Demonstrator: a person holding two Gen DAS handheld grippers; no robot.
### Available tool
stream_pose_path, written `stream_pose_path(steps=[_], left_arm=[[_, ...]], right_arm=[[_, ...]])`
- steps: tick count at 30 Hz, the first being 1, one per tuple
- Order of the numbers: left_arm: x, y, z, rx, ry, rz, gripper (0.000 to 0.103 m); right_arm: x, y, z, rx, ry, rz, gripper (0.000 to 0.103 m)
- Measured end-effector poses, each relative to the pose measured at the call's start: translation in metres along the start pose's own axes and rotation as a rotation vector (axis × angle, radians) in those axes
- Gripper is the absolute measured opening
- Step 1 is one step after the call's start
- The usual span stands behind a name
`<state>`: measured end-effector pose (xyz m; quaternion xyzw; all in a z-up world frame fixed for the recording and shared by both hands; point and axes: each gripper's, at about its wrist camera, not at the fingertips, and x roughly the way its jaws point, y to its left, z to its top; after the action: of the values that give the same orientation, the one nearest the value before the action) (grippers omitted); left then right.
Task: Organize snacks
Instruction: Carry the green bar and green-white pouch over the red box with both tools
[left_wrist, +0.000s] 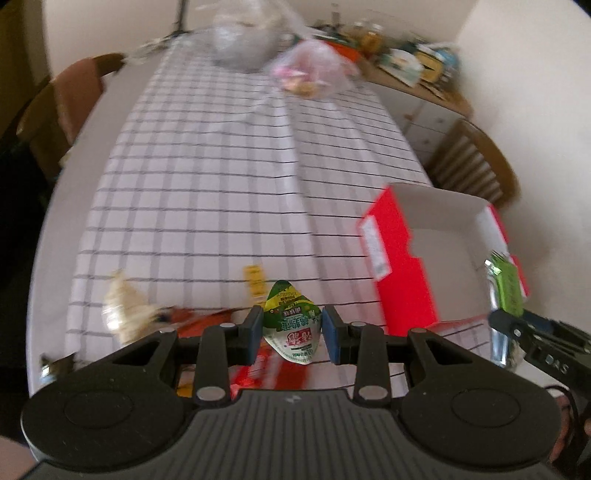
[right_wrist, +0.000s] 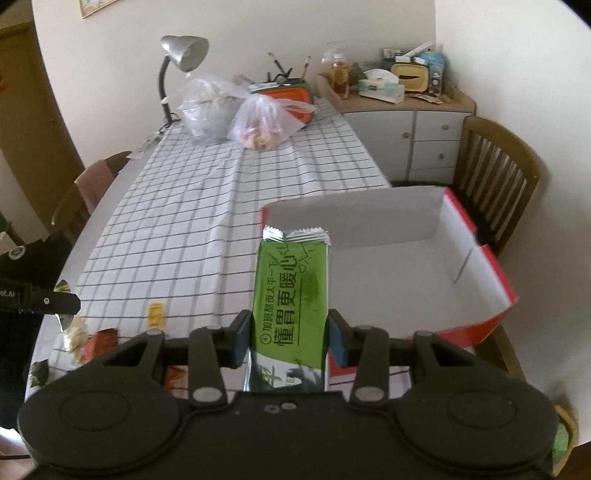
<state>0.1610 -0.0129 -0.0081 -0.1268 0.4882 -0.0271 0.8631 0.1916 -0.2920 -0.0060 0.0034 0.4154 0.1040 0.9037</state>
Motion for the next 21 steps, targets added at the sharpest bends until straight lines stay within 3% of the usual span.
stream_pose_path(steps=[13, 21], left_arm=[[0.066, -0.136, 0.036, 0.090, 0.045, -0.027, 0.033], [0.128, -0.200, 0.053, 0.128, 0.109, 0.019, 0.033]], right_arm=[[0.045, -0.099, 0.031, -0.023, 0.065, -0.007, 0.041], [0.096, -0.134, 0.044, -0.090, 0.147, -0.003, 0.041]])
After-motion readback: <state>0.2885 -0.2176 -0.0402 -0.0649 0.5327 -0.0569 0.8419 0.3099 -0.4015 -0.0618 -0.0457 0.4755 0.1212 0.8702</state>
